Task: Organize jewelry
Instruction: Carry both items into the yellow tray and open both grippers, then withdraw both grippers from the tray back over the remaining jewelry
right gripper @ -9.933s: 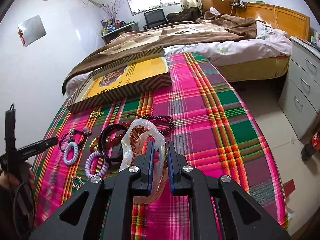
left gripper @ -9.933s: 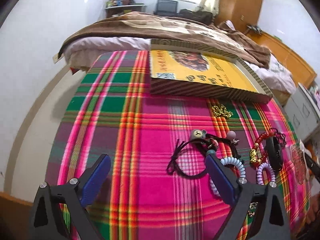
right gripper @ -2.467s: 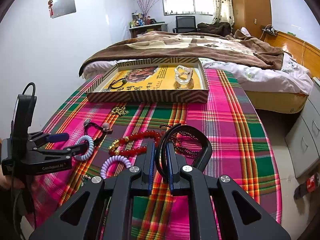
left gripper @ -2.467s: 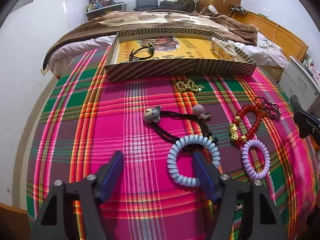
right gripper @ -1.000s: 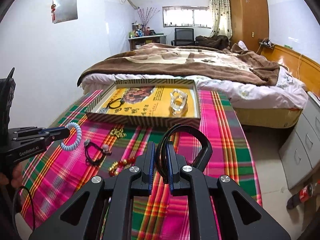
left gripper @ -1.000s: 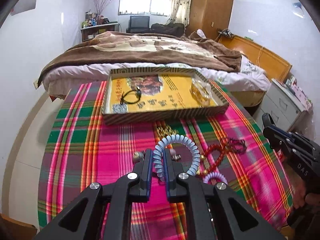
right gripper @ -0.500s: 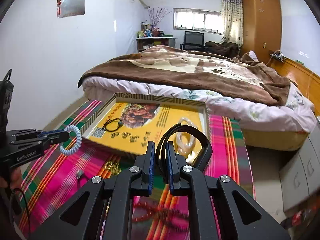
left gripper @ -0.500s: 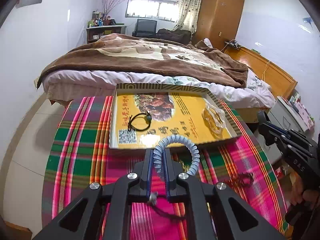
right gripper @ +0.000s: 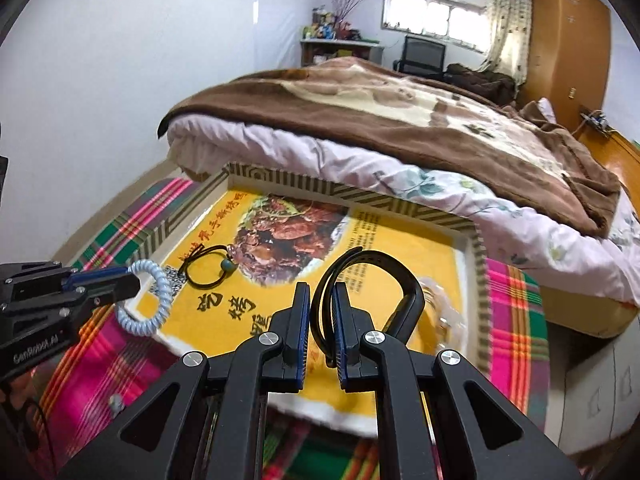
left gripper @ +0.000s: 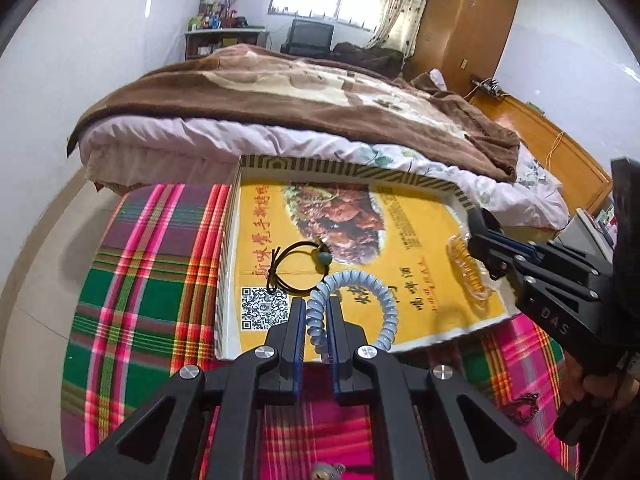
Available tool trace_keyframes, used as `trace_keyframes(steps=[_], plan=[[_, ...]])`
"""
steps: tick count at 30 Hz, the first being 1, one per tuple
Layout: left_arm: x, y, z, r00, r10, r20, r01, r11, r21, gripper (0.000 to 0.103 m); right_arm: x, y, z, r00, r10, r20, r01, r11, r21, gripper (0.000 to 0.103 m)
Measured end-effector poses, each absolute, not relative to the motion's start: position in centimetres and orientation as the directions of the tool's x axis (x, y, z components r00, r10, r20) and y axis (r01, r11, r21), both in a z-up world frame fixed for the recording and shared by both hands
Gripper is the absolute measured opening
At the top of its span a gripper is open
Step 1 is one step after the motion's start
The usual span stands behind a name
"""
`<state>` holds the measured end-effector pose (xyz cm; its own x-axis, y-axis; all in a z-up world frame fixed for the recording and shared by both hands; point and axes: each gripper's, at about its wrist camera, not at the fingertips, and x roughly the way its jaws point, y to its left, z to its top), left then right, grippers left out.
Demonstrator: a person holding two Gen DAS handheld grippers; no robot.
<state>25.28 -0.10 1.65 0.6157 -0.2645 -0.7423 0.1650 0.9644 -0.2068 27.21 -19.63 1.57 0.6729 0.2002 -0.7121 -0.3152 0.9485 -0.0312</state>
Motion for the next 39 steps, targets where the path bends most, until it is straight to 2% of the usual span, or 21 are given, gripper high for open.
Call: trace_keyframes(steps=[10,21,27,31,33,37,39], plan=[[27.9,-0.4,-2.0,0.551,-0.265,-0.791,0.155,0.964,-0.215,0.01,30.7,-17.6,-1.8,0.614,0.158,-0.773,-0.345,0.935,-0.084,0.011],[28.4,-0.5,-2.5,0.536,-0.24,-0.809,0.141,0.971,-0.195,0.01,31.7,-16.5,-3.1,0.592,0.132,-0.795,-0.362,0.925,-0.115,0.012],[28.5,-0.4,-2.5,0.532,-0.242,-0.812,0.135,0.97,-0.2,0.015,31.6,-16.4,-3.2,0.59,0.131,-0.796,-0.368,0.922,-0.121,0.013],[28.5,-0.5,-2.4,0.537,-0.245,-0.807,0.138,0.969,-0.203,0.04,31.5,-16.5,-3.1,0.593,0.137,-0.793,-0.365,0.924,-0.113,0.016],[28.4,-0.4,-2.3,0.537,-0.25,-0.806,0.139,0.968,-0.208,0.044,31.4,-16.7,-3.0,0.591,0.147,-0.793,-0.363,0.926,-0.1,0.02],[28.1,-0.4,-2.0,0.538,-0.254,-0.804,0.137,0.967,-0.213,0.053,31.0,-16.8,-2.3,0.6,0.156,-0.785,-0.363,0.927,-0.093,0.038],[27.9,-0.3,-1.7,0.541,-0.255,-0.802,0.136,0.967,-0.217,0.054,30.6,-16.9,-1.8,0.609,0.163,-0.776,-0.359,0.929,-0.087,0.039]])
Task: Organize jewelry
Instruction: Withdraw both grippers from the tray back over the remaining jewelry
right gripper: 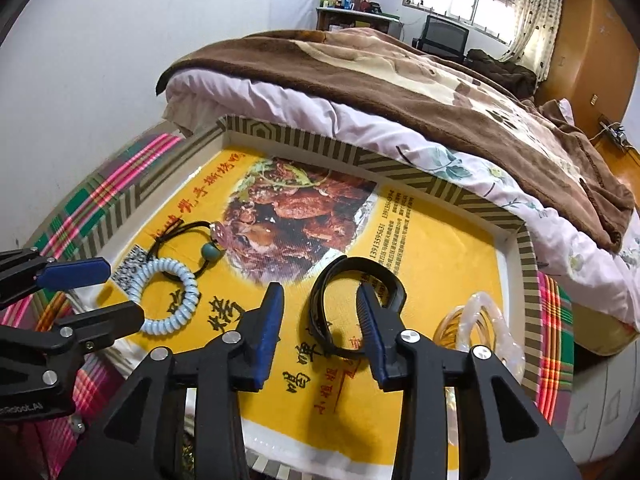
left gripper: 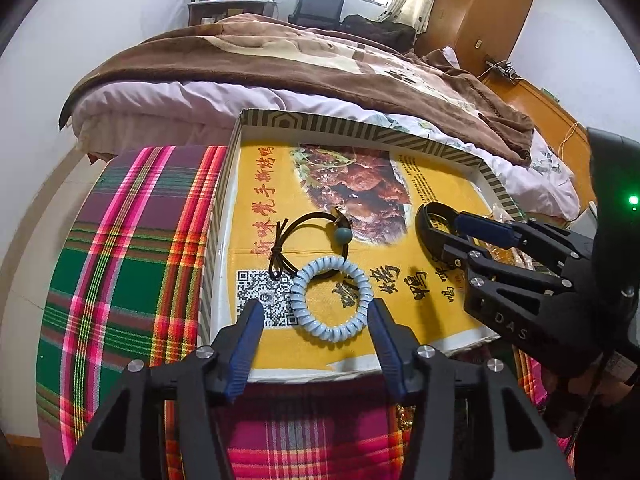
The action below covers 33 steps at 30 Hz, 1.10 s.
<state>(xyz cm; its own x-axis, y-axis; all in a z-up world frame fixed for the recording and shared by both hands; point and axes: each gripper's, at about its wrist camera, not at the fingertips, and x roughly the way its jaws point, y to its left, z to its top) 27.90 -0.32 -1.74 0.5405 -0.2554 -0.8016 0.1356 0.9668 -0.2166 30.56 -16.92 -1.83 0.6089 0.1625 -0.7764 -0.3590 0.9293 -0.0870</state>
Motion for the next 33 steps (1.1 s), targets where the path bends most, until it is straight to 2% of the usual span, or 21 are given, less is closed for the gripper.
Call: trace_keyframes(steps=[3,5,7,24,33], plan=[[27.3,-0.4,-1.0,0.548,-0.264,-0.794,0.145,0.964,-0.221,0.054,29.8,-17.4,-0.9,0.622,0.178,-0.762,-0.351,0.934,-0.068,0.039],[26.7,-0.4,-0.4,0.557,-0.271,-0.785,0.156,0.963,-0.221,0.063,29.0,-17.9,-0.1,0.63,0.192,-0.752,-0.344,0.937,-0.05,0.04],[26.0,-0.4,0.4,0.57,-0.282,-0.772,0.165,0.959,-0.229,0.065,28.2,-18.2,0.5,0.639,0.201,-0.742,-0.341,0.939,-0.039,0.04],[16.5,-1.0,5.7,0.652,-0.259,-0.712,0.204,0.965,-0.165,0.074,17.9,-23.0,5.7,0.721,0.283,-0.632,-0.297,0.951,0.086,0.041],[11.6,0.2,5.8,0.65,-0.291,-0.702,0.216,0.956,-0.197,0.076,12.4,-24.7,4.7,0.71,0.295,-0.639,-0.293,0.949,0.113,0.041]])
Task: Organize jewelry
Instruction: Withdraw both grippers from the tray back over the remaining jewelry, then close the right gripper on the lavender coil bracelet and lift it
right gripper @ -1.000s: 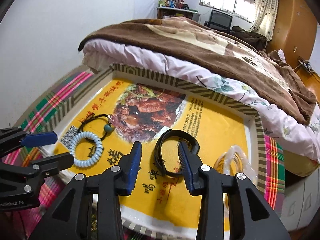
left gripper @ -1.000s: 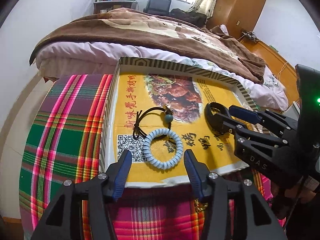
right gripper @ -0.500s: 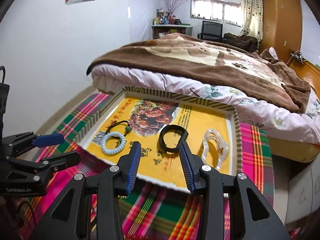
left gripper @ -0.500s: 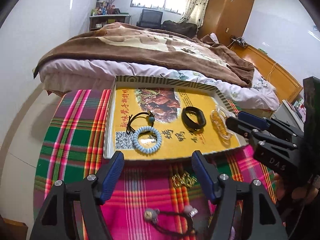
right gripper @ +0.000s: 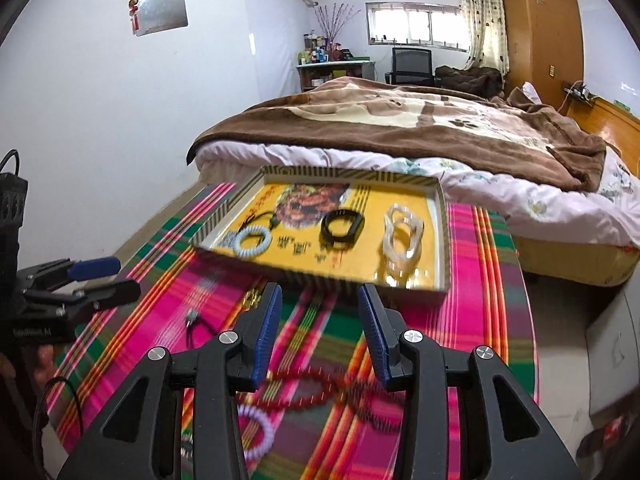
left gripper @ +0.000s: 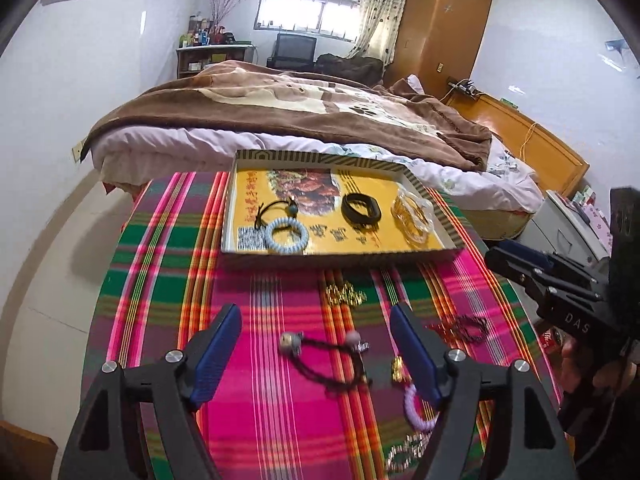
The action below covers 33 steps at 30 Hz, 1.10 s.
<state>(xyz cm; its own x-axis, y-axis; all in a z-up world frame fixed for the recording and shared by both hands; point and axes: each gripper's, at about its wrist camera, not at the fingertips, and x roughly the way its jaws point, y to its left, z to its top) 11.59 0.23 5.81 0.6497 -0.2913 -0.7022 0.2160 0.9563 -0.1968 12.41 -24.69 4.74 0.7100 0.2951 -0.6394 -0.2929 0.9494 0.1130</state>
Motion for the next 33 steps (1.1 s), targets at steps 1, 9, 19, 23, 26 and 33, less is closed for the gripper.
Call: trace_keyframes(steps=[1,9,19,23,26,33], plan=[[11.0,0.6,5.7,0.65,-0.296,-0.7,0.216,0.955,-0.204,0.076,11.7,-24.7,4.5,0.706,0.298,-0.642,-0.297,0.948,0.114,0.041],[8.1,3.4,4.1,0.643,-0.304,-0.703,0.177,0.952,-0.25,0.077,7.7,-24.9,0.9,0.645,0.32,-0.694,-0.296,0.942,0.159,0.041],[6.8,5.8,1.0,0.602,-0.282,-0.747,0.117,0.957,-0.267,0.077,7.0,-22.5,-3.1,0.557,0.315,-0.768,-0.323,0.935,0.149,0.041],[6.6,6.4,0.6,0.598,-0.277,-0.752,0.105,0.957,-0.269,0.077,7.4,-21.5,-3.6,0.55,0.296,-0.781,-0.329,0.936,0.123,0.041],[6.6,6.6,0.3,0.591,-0.278,-0.757,0.103,0.957,-0.271,0.077,7.7,-21.0,-4.1,0.538,0.284,-0.794,-0.333,0.937,0.109,0.041],[6.7,6.4,-0.4,0.576,-0.275,-0.77,0.106,0.959,-0.263,0.077,7.4,-20.2,-4.8,0.549,0.243,-0.8,-0.342,0.938,0.051,0.041]])
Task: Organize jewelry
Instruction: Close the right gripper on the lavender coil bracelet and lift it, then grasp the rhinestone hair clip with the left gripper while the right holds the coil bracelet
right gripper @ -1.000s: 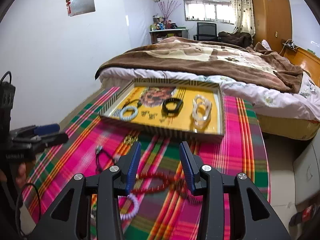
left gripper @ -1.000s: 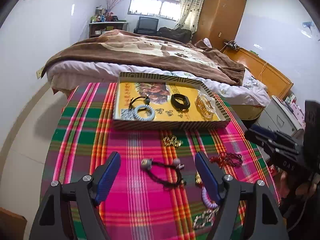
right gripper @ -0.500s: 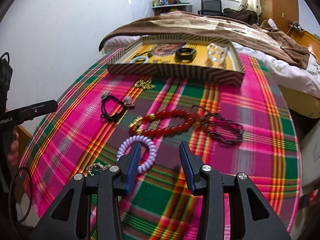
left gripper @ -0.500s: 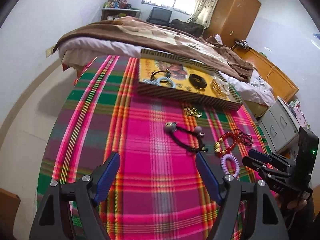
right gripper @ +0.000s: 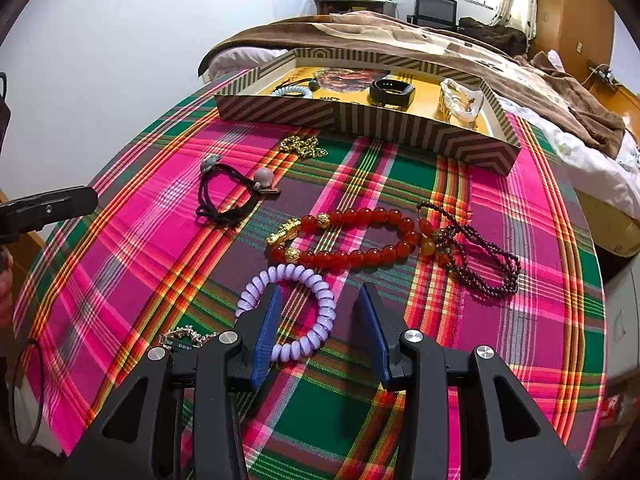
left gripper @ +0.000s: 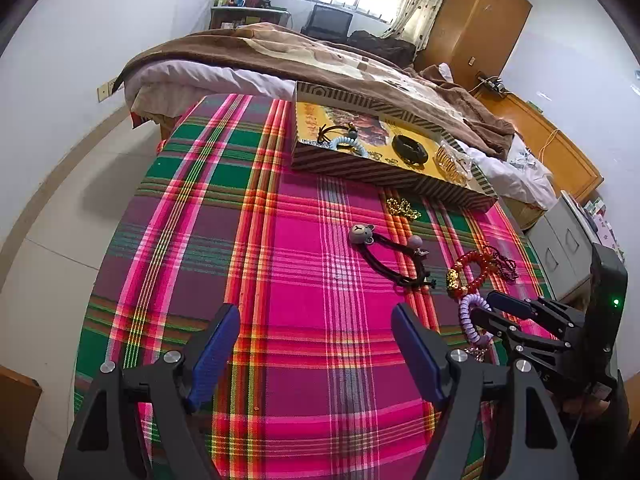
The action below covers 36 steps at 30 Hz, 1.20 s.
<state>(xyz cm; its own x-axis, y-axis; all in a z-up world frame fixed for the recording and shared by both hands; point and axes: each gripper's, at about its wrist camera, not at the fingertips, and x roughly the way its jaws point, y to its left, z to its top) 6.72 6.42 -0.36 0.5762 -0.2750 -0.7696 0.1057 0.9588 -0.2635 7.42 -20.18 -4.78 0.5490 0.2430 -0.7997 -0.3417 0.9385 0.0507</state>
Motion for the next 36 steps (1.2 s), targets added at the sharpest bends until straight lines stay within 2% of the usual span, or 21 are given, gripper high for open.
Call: trace_keyframes(steps=[1,4,5,15,28,36], plan=[[6.8,6.3,-0.4,0.573,-0.277,-0.771,0.109,0.959,-0.263,0.077,7.3,-20.1,-4.8,0.553,0.238,-0.798,-0.343,0.938,0.043,0.039],[6.9,5.9,-0.5,0.568,-0.276,-0.775,0.114,0.959,-0.258,0.077,6.9,-20.0,-4.8,0.566,0.228,-0.792,-0.349,0.937,0.02,0.015],[6.9,5.7,-0.5,0.566,-0.276,-0.777,0.116,0.959,-0.257,0.077,6.9,-20.0,-4.8,0.564,0.235,-0.792,-0.35,0.936,0.028,0.011],[7.2,2.5,-0.6,0.541,-0.288,-0.79,0.186,0.957,-0.221,0.077,5.6,-23.2,-3.5,0.605,0.286,-0.743,-0.312,0.944,0.109,0.009],[6.0,-5.2,-1.4,0.447,-0.405,-0.798,0.469,0.865,-0.177,0.078,2.6,-27.7,-1.5,0.659,0.287,-0.696,-0.249,0.956,0.158,0.009],[5.1,-7.4,-2.1,0.415,-0.409,-0.813,0.536,0.832,-0.144,0.078,1.5,-28.9,-1.5,0.666,0.284,-0.69,-0.231,0.958,0.171,0.009]])
